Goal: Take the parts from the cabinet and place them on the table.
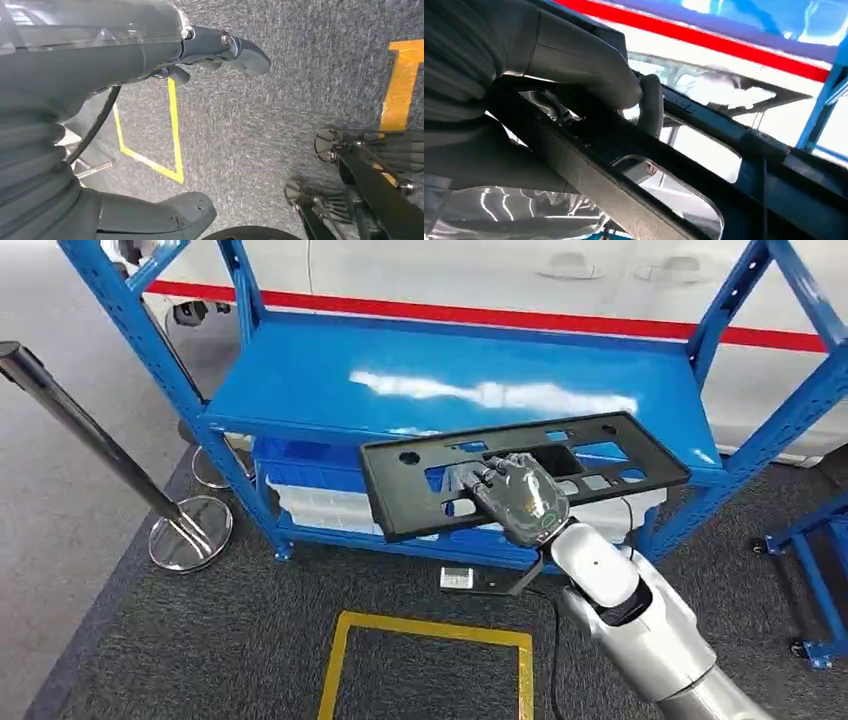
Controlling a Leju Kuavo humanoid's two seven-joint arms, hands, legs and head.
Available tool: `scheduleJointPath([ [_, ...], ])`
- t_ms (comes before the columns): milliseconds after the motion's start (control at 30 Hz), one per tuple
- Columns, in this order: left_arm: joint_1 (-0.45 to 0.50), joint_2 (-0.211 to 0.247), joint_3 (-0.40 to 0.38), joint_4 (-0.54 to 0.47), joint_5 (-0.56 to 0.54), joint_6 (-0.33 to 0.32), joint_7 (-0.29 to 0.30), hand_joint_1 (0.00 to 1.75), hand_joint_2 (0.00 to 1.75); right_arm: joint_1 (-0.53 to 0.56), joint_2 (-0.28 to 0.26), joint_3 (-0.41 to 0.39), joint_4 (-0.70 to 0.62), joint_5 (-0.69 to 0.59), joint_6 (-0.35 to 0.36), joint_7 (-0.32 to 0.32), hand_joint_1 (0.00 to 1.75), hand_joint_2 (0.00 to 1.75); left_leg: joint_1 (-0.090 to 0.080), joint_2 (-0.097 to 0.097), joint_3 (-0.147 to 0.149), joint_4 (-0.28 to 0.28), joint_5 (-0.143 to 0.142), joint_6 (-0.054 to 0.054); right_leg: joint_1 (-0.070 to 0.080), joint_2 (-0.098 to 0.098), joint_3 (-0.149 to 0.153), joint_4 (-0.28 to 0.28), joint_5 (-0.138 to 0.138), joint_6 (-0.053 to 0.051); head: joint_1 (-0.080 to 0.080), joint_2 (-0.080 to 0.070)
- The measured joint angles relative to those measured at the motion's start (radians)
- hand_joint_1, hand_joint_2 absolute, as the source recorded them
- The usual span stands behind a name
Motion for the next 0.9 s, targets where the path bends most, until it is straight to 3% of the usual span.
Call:
scheduleJointPath([
  [33, 0.001, 0.000, 0.002, -0.001, -0.004, -0.002, 0.001, 0.00, 1.75, 0.002, 0.000, 0.000, 0.000, 0.000, 0.000, 0.000, 1.75, 1.75, 0.000, 0.000, -0.003, -0.005, 0.010, -0.005, 0.005, 0.000, -0.007, 0.002, 0.006, -0.007, 0.001, 0.000],
  [67, 0.005, 0.000, 0.003, -0.002, -0.008, -0.005, 0.001, 0.00, 1.75, 0.007, 0.000, 0.000, 0.001, 0.000, 0.000, 0.000, 1.75, 1.75, 0.000, -0.002, -0.007, -0.007, 0.019, -0.012, -0.001, -0.002, -0.015, -0.003, 0.017, -0.016, 0.000, 0.000],
  [100, 0.009, 0.000, 0.004, -0.002, -0.010, -0.006, 0.002, 0.00, 1.75, 0.008, 0.000, 0.000, 0.002, 0.000, 0.000, 0.000, 1.75, 1.75, 0.007, -0.004, -0.013, 0.002, 0.000, -0.018, -0.005, -0.009, -0.023, -0.004, 0.031, -0.025, 0.001, 0.000],
  [133, 0.013, -0.001, 0.004, -0.003, -0.012, -0.008, 0.002, 0.00, 1.75, 0.010, -0.002, 0.000, 0.002, 0.000, 0.002, 0.002, 1.75, 1.75, 0.007, -0.004, -0.028, 0.035, -0.060, -0.026, -0.005, -0.008, -0.036, -0.004, 0.043, -0.035, 0.000, 0.000],
  [200, 0.019, -0.002, 0.005, -0.003, -0.015, -0.008, 0.002, 0.00, 1.75, 0.012, -0.008, 0.001, 0.002, 0.000, 0.003, 0.005, 1.75, 1.75, 0.011, -0.003, -0.058, 0.166, -0.184, -0.036, -0.003, -0.009, -0.063, -0.003, 0.066, -0.041, 0.000, 0.000],
  [233, 0.019, -0.002, 0.005, -0.004, -0.016, -0.008, 0.002, 0.00, 1.75, 0.014, -0.011, 0.001, 0.002, 0.002, 0.005, 0.009, 1.75, 1.75, 0.012, -0.003, -0.067, 0.231, -0.216, -0.040, -0.003, -0.009, -0.078, -0.002, 0.077, -0.041, 0.000, 0.000],
  [267, 0.019, -0.002, 0.005, -0.006, -0.019, -0.009, 0.002, 0.00, 1.75, 0.017, -0.011, 0.002, 0.002, 0.006, 0.007, 0.012, 1.75, 1.75, 0.013, -0.003, -0.068, 0.277, -0.216, -0.042, -0.002, -0.010, -0.094, 0.001, 0.088, -0.040, 0.001, 0.000],
  [300, 0.019, -0.002, 0.005, -0.008, -0.021, -0.011, 0.002, 0.00, 1.75, 0.020, -0.011, 0.002, 0.002, 0.008, 0.009, 0.016, 1.75, 1.75, 0.013, -0.003, -0.051, 0.288, -0.187, -0.043, -0.002, -0.010, -0.112, 0.003, 0.100, -0.039, 0.000, 0.000],
  [367, 0.020, -0.002, 0.005, -0.012, -0.027, -0.011, 0.002, 0.00, 1.75, 0.027, -0.011, 0.005, 0.002, 0.011, 0.012, 0.018, 1.75, 1.75, 0.013, -0.004, 0.040, 0.204, -0.112, -0.037, -0.002, -0.010, -0.145, 0.009, 0.121, -0.034, 0.000, 0.000],
  [400, 0.019, -0.001, 0.005, -0.014, -0.029, -0.011, 0.002, 0.00, 1.75, 0.027, -0.011, 0.005, 0.002, 0.011, 0.012, 0.019, 1.75, 1.75, 0.013, -0.005, 0.108, 0.123, -0.109, -0.030, -0.001, -0.008, -0.157, 0.010, 0.132, -0.031, 0.000, 0.000],
  [433, 0.018, -0.001, 0.005, -0.019, -0.029, -0.011, 0.002, 0.00, 1.75, 0.028, -0.011, 0.005, 0.002, 0.011, 0.012, 0.019, 1.75, 1.75, 0.008, -0.008, 0.175, 0.032, -0.148, -0.019, -0.001, -0.009, -0.162, 0.012, 0.141, -0.027, 0.000, 0.000],
  [467, 0.018, 0.000, 0.005, -0.022, -0.034, -0.012, 0.002, 0.00, 1.75, 0.026, -0.014, 0.005, 0.002, 0.012, 0.012, 0.021, 1.75, 1.75, 0.004, -0.007, 0.217, -0.045, -0.171, -0.011, 0.001, -0.009, -0.165, 0.011, 0.148, -0.020, 0.001, 0.000],
  [500, 0.017, 0.000, 0.005, -0.022, -0.042, -0.013, 0.002, 0.00, 1.75, 0.027, -0.014, 0.005, 0.002, 0.016, 0.011, 0.023, 1.75, 1.75, 0.002, -0.007, 0.202, -0.036, -0.166, -0.009, -0.003, -0.013, -0.164, 0.004, 0.162, -0.012, 0.000, 0.000],
  [567, 0.023, 0.002, 0.005, -0.024, -0.063, -0.021, 0.000, 0.00, 1.75, 0.031, -0.014, 0.005, 0.002, 0.027, 0.011, 0.031, 1.75, 1.75, -0.004, -0.007, 0.194, -0.043, -0.148, 0.005, -0.006, -0.013, -0.165, -0.005, 0.184, 0.000, 0.000, 0.000],
  [600, 0.026, 0.001, 0.005, -0.025, -0.075, -0.026, -0.002, 0.00, 1.75, 0.036, -0.014, 0.004, 0.002, 0.029, 0.010, 0.035, 1.75, 1.75, 0.010, -0.001, 0.191, -0.058, -0.126, 0.014, -0.004, -0.011, -0.170, -0.001, 0.173, 0.005, 0.001, 0.000],
  [633, 0.027, 0.001, 0.005, -0.026, -0.085, -0.029, -0.004, 0.00, 1.75, 0.041, -0.014, 0.002, 0.001, 0.029, 0.009, 0.039, 1.75, 1.75, 0.007, 0.000, 0.184, -0.059, -0.115, 0.019, -0.006, -0.004, -0.180, 0.015, 0.133, 0.008, 0.000, 0.000],
  [667, 0.028, 0.001, 0.004, -0.026, -0.097, -0.030, -0.005, 0.00, 1.75, 0.044, -0.012, 0.000, 0.000, 0.029, 0.008, 0.040, 1.75, 1.75, 0.007, 0.001, 0.168, -0.058, -0.104, 0.030, -0.006, -0.001, -0.195, 0.062, 0.068, 0.009, 0.001, 0.000],
  [700, 0.030, 0.002, 0.002, -0.026, -0.109, -0.030, -0.009, 0.00, 1.75, 0.053, -0.008, -0.005, -0.003, 0.032, 0.006, 0.043, 1.75, 1.75, 0.005, 0.003, 0.149, -0.055, -0.091, 0.030, -0.007, -0.001, -0.215, 0.144, -0.003, 0.011, 0.001, 0.000],
  [733, 0.032, 0.002, 0.001, -0.026, -0.116, -0.030, -0.012, 0.00, 1.75, 0.061, -0.005, -0.011, -0.006, 0.033, 0.005, 0.045, 1.75, 1.75, 0.005, 0.003, 0.135, -0.053, -0.082, 0.031, -0.007, 0.000, -0.227, 0.208, -0.038, 0.014, 0.001, 0.000],
  [767, 0.034, 0.002, 0.001, -0.026, -0.121, -0.030, -0.014, 0.00, 1.75, 0.070, 0.000, -0.018, -0.008, 0.035, 0.004, 0.047, 1.75, 1.75, 0.005, 0.003, 0.115, -0.047, -0.070, 0.030, -0.007, 0.000, -0.236, 0.272, -0.049, 0.018, 0.001, 0.000],
  [800, 0.036, 0.002, 0.001, -0.026, -0.124, -0.030, -0.015, 0.00, 1.75, 0.077, 0.002, -0.024, -0.009, 0.036, 0.003, 0.048, 1.75, 1.75, 0.005, 0.003, 0.096, -0.042, -0.060, 0.028, -0.009, 0.000, -0.229, 0.297, -0.025, 0.020, 0.001, 0.000],
  [833, 0.038, 0.002, 0.000, -0.026, -0.124, -0.030, -0.016, 0.00, 1.75, 0.082, 0.004, -0.029, -0.011, 0.037, 0.003, 0.048, 1.75, 1.75, 0.005, 0.004, 0.074, -0.033, -0.050, 0.024, -0.012, 0.000, -0.203, 0.284, 0.020, 0.022, 0.000, 0.000],
  [867, 0.040, 0.002, 0.000, -0.026, -0.125, -0.031, -0.017, 0.00, 1.75, 0.084, 0.004, -0.032, -0.014, 0.037, 0.003, 0.048, 1.75, 1.75, 0.007, 0.005, 0.055, -0.024, -0.043, 0.021, -0.015, 0.000, -0.163, 0.242, 0.056, 0.023, 0.000, 0.000],
  [900, 0.040, 0.001, 0.000, -0.026, -0.125, -0.031, -0.018, 0.00, 1.75, 0.085, 0.004, -0.035, -0.018, 0.038, 0.003, 0.048, 1.75, 1.75, 0.008, 0.005, 0.035, -0.011, -0.037, 0.014, -0.016, -0.001, -0.101, 0.167, 0.069, 0.024, 0.001, 0.000],
])
